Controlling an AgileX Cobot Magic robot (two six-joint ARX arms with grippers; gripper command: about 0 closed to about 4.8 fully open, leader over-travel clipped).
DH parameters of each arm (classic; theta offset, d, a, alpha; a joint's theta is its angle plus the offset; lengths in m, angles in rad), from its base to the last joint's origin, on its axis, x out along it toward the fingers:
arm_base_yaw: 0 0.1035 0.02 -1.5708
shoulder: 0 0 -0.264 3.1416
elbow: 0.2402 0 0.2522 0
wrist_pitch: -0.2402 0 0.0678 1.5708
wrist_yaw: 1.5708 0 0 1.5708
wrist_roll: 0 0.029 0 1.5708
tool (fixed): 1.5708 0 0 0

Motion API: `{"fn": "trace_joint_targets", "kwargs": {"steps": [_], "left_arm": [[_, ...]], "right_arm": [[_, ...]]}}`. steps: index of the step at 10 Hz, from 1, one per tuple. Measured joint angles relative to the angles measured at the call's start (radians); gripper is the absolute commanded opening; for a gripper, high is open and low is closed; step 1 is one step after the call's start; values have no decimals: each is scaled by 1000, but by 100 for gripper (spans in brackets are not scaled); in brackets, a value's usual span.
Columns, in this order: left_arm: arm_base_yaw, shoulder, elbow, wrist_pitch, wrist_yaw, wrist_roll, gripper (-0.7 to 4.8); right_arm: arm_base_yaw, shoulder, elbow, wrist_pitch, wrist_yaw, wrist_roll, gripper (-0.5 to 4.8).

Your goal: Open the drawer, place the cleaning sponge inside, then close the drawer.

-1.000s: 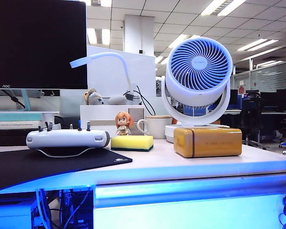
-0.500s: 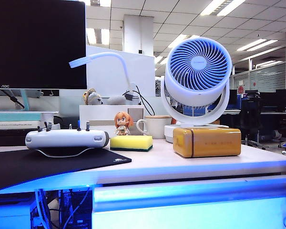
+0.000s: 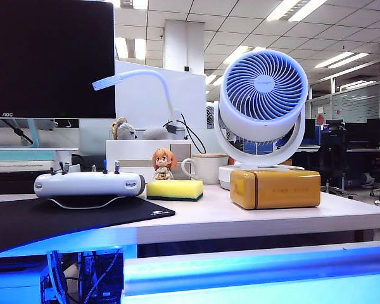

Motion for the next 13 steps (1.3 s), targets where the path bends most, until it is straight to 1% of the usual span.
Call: {"fn": "trace_joint_targets", "kwargs": {"steps": [1,3,4,6,7,8,9,10,11,12,13], "left_arm": [[0,0,0,0,0,0,-6],[0,0,0,0,0,0,-6],[0,0,0,0,0,0,-6],[0,0,0,0,0,0,-6],[0,0,0,0,0,0,-6],[0,0,0,0,0,0,-6],[0,0,0,0,0,0,-6],[0,0,0,0,0,0,-6],[0,0,0,0,0,0,-6],[0,0,0,0,0,0,-6],[0,0,0,0,0,0,-6]], "right_arm": [[-22,-13,-35,4,1,-2,479],[-33,-15,-90,5,7,-27,479],[-50,-15,-126,3,33,-52,479],[-119,-15,-132,4,77,-63,479],[-160,-15,-132,4,126,-45,479],[-174,-15,-126,4,141,0,464],[-168,-15,-116,7,122,29,188],[-169,-15,-106,3,133,84,28],[-169,-15,-91,4,132,113,-5],[-167,-18,-26,5,113,269,-5],[-155,-76,-13,1,108,275,-5]]}}
